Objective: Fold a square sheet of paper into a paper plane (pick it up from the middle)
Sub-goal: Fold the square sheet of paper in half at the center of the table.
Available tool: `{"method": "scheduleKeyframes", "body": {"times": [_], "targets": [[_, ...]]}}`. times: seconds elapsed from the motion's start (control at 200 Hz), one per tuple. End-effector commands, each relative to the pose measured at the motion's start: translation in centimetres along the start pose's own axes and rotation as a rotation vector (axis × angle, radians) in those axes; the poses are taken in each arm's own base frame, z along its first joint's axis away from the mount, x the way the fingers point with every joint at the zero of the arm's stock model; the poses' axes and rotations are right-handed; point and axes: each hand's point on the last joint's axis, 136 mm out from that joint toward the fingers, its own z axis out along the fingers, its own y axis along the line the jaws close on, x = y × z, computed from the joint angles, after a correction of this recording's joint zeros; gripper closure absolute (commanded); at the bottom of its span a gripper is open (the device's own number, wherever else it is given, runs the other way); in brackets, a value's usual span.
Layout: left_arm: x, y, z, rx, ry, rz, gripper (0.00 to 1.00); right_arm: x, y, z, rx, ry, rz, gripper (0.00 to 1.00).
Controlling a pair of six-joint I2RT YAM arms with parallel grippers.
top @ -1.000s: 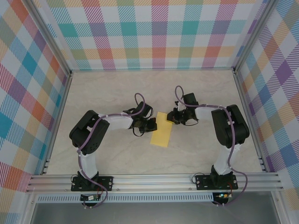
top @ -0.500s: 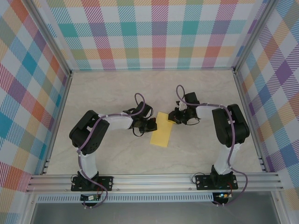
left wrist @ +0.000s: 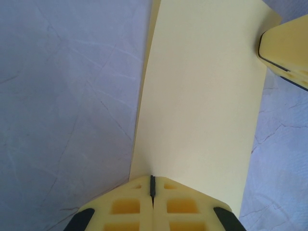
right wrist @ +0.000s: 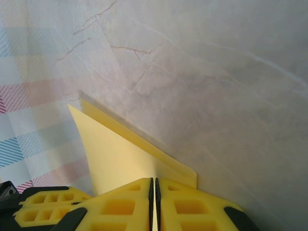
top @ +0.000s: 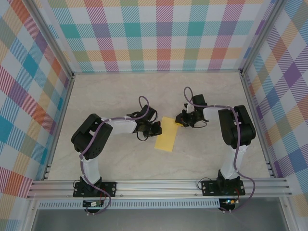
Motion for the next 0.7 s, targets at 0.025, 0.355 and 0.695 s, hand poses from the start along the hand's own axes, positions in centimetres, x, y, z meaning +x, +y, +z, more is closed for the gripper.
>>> {"method": "scheduleKeyframes", "body": {"times": [0.025,0.355,0.695], "targets": [[4.5,4.8,0.8,-0.174,0.134,-0.038,1.0,-0.5,0.7,-0.8,0.02,-0.005,-0.041,0.87],[4.6,4.8,0.8,-0.17,0.135,-0.041,1.0,-2.0,0.9,-1.0,0.011,-0.013,-0.018,0.88],[4.6,4.6,0.8,-0.163,0.137,-0.039,1.0,-0.5,-3.1,1.2,0.102,0.044,0.08,0.88]]}}
